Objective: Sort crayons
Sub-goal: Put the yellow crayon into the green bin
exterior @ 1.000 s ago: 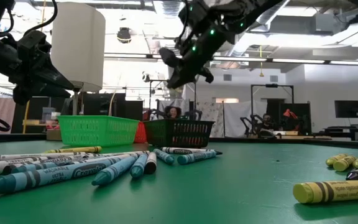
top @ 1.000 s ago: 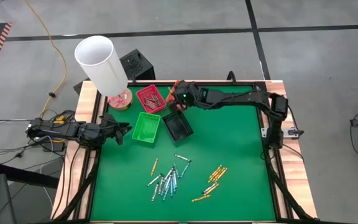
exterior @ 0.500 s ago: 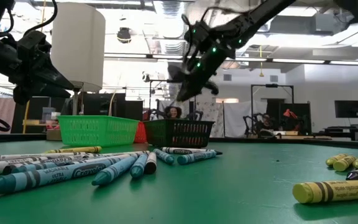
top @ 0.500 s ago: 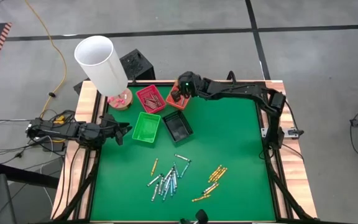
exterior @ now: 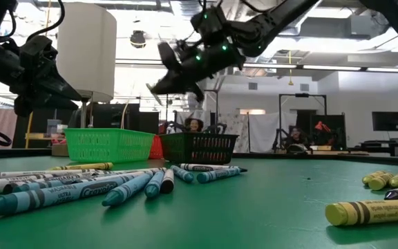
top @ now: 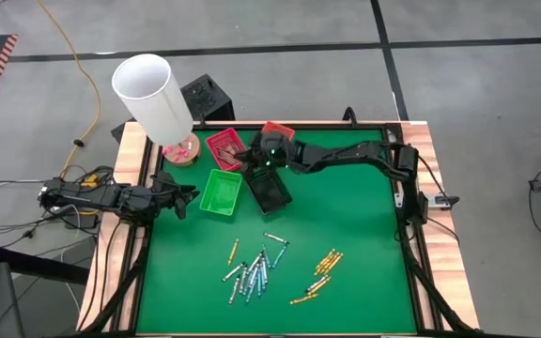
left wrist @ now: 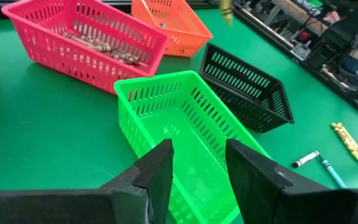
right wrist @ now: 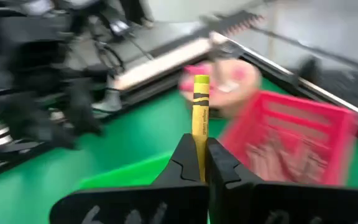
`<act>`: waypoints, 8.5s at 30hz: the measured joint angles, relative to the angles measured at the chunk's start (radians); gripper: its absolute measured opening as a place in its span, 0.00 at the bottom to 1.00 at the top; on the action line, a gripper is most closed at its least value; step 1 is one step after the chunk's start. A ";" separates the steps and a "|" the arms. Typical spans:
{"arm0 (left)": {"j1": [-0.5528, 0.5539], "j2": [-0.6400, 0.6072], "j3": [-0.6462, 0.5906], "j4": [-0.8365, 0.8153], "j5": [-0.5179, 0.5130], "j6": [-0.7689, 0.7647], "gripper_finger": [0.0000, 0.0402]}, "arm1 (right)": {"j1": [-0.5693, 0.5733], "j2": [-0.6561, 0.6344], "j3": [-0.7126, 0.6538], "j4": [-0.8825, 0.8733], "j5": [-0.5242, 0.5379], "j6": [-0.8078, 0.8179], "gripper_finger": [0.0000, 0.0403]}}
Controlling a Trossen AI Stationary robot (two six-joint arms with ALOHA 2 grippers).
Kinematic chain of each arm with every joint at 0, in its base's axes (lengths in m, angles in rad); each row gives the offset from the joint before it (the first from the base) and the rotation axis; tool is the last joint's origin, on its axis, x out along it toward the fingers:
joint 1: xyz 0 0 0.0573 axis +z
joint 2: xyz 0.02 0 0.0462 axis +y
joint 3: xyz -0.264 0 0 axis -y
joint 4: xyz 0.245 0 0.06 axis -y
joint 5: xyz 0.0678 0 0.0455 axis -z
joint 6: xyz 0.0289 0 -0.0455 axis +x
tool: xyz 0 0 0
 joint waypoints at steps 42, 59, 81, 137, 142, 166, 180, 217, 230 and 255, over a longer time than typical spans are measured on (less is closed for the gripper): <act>0.000 0.000 0.000 0.000 0.027 -0.019 0.34 | 0.126 0.276 0.240 -0.082 0.167 0.074 0.17; 0.000 0.000 0.000 0.000 0.031 -0.026 0.34 | 0.200 0.138 0.252 -0.126 -0.111 -0.219 0.25; 0.000 0.000 0.000 0.000 0.034 -0.038 0.34 | 0.355 0.263 0.248 -0.247 -0.247 -0.574 0.25; 0.000 0.000 0.000 0.000 0.032 -0.063 0.34 | 0.330 0.339 0.252 -0.325 -0.334 -0.912 0.25; 0.000 0.000 0.000 0.000 0.032 -0.070 0.34 | 0.329 0.339 0.252 -0.322 -0.334 -0.892 0.25; 0.000 0.000 0.000 0.000 0.034 -0.079 0.34 | 0.344 0.343 0.381 -0.481 -0.434 -0.931 0.25; 0.000 0.000 0.000 0.000 0.033 -0.096 0.34 | 0.320 0.343 0.380 -0.484 -0.436 -0.988 0.25; 0.000 0.000 0.000 0.000 0.031 -0.097 0.34 | 0.329 0.397 0.382 -0.504 -0.442 -1.039 0.25; 0.000 0.000 0.000 0.000 0.031 -0.097 0.34 | 0.322 0.398 0.382 -0.493 -0.390 -0.844 0.02; 0.000 0.000 0.014 0.000 0.085 -0.056 0.34 | 0.321 0.218 0.380 -0.410 -0.269 -0.622 0.00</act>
